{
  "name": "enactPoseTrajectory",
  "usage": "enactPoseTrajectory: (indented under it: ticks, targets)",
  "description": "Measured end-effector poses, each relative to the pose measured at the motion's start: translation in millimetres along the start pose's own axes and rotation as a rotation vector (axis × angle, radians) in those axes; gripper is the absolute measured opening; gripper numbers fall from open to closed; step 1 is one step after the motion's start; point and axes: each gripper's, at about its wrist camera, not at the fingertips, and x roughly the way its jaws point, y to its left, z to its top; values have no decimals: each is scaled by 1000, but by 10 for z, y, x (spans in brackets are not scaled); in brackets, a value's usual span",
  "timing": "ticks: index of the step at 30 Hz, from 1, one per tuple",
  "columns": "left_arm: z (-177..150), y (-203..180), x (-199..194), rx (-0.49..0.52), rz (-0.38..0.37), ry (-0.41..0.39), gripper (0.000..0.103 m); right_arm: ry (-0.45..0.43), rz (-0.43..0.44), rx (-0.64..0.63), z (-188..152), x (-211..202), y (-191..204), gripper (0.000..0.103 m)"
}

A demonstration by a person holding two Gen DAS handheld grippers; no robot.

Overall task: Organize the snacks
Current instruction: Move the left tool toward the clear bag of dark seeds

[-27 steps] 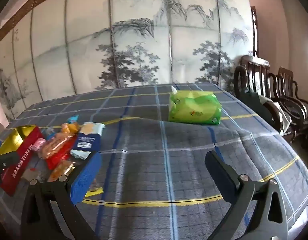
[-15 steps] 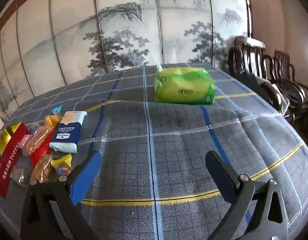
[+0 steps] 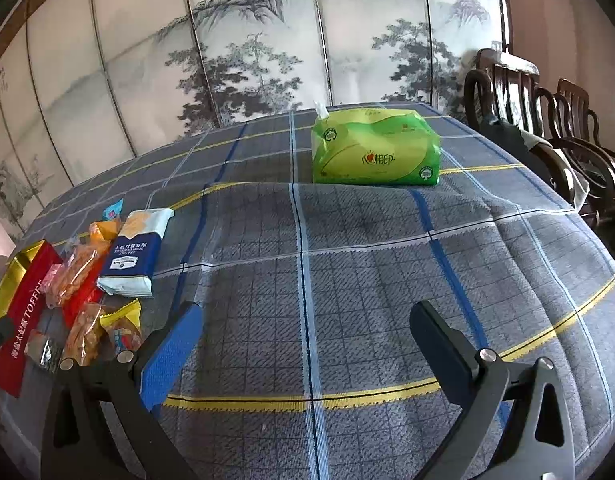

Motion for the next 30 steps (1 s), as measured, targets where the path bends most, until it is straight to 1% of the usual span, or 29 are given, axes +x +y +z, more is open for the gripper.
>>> enactPoseTrajectory:
  ticks: [3, 6, 9, 11, 14, 17, 20, 23, 26, 30]
  targets:
    - [-11, -13, 68, 11, -30, 42, 95, 4, 7, 3, 0, 11, -8, 103]
    - [15, 25, 158, 14, -115, 116, 95, 6, 7, 0, -4, 14, -5, 103]
    - [53, 109, 236, 9, -254, 202, 95, 3, 14, -9, -9, 11, 8, 103]
    - [62, 173, 264, -10, -306, 225, 95, 0, 19, -8, -10, 11, 5, 103]
    - [58, 182, 269, 5, -363, 243, 95, -2, 33, 2, -8, 18, -16, 103]
    - [46, 139, 250, 31, -386, 237, 95, -8, 45, 10, -14, 11, -29, 103]
    - [39, 28, 287, 68, -431, 245, 95, -12, 54, 13, -16, 10, -40, 103]
    - [38, -56, 309, 104, -393, 227, 95, -15, 67, 22, -21, -1, -63, 103]
    - [54, -81, 353, 109, -368, 219, 95, -20, 80, 30, -23, -10, -86, 103]
    - [66, -39, 462, 89, -382, 252, 95, -24, 91, 36, -23, -12, -97, 103]
